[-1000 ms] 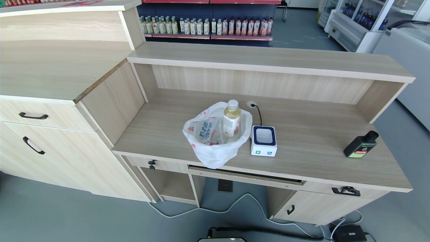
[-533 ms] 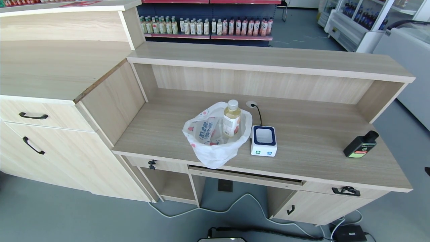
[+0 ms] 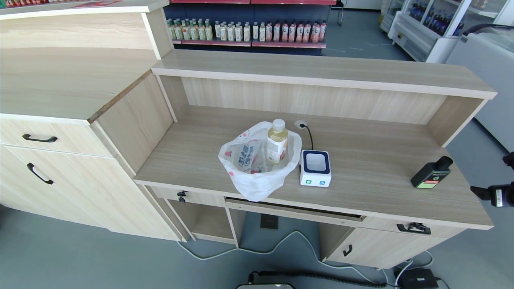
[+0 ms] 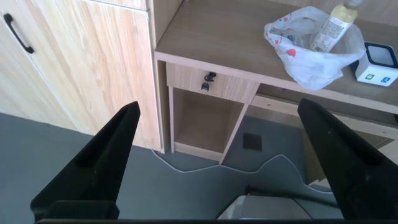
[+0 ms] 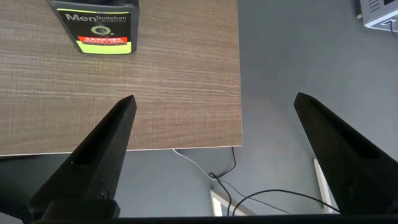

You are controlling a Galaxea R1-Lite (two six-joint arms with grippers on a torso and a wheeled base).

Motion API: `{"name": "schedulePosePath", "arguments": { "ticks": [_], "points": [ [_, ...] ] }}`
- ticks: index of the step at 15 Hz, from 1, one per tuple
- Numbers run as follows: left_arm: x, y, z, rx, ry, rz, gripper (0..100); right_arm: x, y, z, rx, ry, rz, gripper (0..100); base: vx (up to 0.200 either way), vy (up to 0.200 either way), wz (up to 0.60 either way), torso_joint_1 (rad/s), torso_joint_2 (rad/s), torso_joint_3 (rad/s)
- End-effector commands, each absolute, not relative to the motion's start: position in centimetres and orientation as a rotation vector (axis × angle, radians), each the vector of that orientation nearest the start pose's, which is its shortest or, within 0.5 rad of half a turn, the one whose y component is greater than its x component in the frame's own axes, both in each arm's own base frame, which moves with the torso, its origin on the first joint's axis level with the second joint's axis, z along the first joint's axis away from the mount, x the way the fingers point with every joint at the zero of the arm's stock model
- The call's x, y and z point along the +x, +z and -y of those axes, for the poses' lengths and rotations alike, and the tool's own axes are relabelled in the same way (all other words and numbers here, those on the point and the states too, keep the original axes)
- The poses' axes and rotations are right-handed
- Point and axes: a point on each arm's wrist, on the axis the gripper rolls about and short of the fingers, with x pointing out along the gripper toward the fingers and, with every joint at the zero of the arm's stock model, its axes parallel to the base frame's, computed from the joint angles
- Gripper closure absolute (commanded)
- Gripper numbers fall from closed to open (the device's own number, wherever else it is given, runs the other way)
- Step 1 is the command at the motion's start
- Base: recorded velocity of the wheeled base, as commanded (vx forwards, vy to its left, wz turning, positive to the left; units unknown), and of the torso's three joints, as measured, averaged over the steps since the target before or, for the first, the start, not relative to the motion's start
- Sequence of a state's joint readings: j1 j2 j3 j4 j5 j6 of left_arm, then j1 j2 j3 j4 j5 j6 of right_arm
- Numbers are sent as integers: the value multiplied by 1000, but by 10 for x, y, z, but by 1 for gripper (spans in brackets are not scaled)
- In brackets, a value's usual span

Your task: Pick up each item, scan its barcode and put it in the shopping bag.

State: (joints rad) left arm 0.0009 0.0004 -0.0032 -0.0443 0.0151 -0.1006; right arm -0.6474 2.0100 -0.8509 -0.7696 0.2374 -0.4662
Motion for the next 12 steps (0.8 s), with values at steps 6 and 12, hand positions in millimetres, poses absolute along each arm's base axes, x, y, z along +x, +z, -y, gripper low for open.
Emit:
{"name": "schedulePosePath", "arguments": {
  "ticks": [6,12],
  "points": [
    [-23,81,0,-102,14,48,0,317,102,225,-316,-324,-407,0,0,0,0,0,0,0],
    [-23,81,0,-100,14,48,0,337,92,216,-311,-279,-405,0,0,0,0,0,0,0]
  ]
}}
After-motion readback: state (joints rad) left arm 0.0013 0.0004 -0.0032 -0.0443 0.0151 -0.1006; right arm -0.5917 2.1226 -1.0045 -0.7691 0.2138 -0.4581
